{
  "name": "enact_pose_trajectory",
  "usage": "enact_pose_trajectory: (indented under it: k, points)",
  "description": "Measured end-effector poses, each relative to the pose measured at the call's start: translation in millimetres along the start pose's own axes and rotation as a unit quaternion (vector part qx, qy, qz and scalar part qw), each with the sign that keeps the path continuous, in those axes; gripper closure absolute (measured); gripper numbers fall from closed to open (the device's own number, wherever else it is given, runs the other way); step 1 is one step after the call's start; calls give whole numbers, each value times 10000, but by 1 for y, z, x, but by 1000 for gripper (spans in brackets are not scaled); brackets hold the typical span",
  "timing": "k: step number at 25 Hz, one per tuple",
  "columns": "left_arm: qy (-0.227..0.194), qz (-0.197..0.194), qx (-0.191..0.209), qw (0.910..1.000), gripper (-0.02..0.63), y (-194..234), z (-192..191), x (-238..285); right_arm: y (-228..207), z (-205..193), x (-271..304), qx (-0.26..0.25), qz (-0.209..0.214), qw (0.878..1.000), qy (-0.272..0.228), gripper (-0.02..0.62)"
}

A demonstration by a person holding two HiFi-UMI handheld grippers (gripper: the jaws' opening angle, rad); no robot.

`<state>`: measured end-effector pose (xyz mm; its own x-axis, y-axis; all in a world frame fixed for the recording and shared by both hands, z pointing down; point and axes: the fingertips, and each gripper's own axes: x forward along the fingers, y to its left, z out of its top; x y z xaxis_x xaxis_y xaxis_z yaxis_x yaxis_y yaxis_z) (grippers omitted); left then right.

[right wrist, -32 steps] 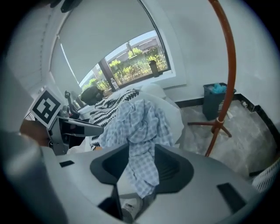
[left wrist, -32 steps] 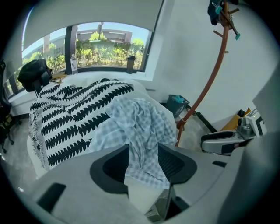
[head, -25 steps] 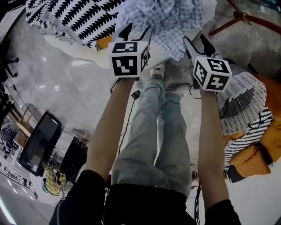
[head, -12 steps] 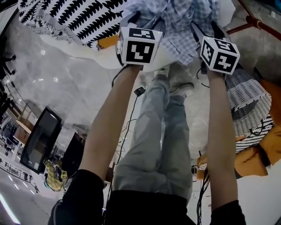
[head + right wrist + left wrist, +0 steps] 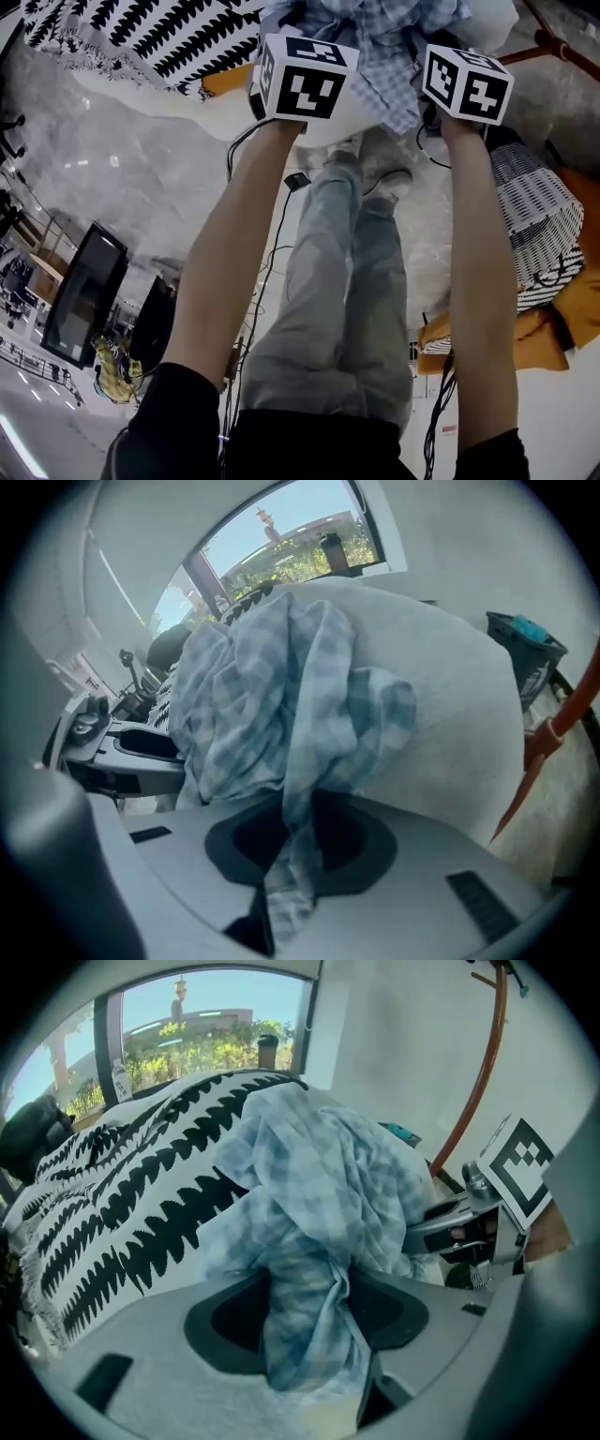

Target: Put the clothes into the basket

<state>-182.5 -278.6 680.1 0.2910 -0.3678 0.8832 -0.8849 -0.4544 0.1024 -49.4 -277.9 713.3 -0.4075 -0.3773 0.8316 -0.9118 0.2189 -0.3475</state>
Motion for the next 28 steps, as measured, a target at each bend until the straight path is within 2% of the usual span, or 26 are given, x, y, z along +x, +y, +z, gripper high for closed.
enact_pose_trajectory:
  k: [3,7,10,14,18,22,28]
  points:
    - [59,-104,49,9999,386,-5,0,-6,9,-3,-2,-33,113,9999,66,537]
    - [94,-281,73,9995,468,-9,-1,-20,33,-5,-15,-158,607,9980,-84,551]
    - [-10,-282,15,9996,548,-11,1,-37,54,-7,-33,26,1035,9943,-273,554]
    - [-186,-394,-189,9989,557,-25,4,-58,65,-7,-71,59,1334,9889,-654,555]
    - [-362,-537,-379,9972,557,-52,5,-86,65,-10,-113,64,1381,9855,-986,555]
    - [-595,-767,-307,9948,558,-94,8,-121,63,-21,-160,172,1314,9829,-1277,555]
    - [-967,-1108,-130,9890,558,-170,38,-158,31,-26,-240,276,1118,9789,-1685,555]
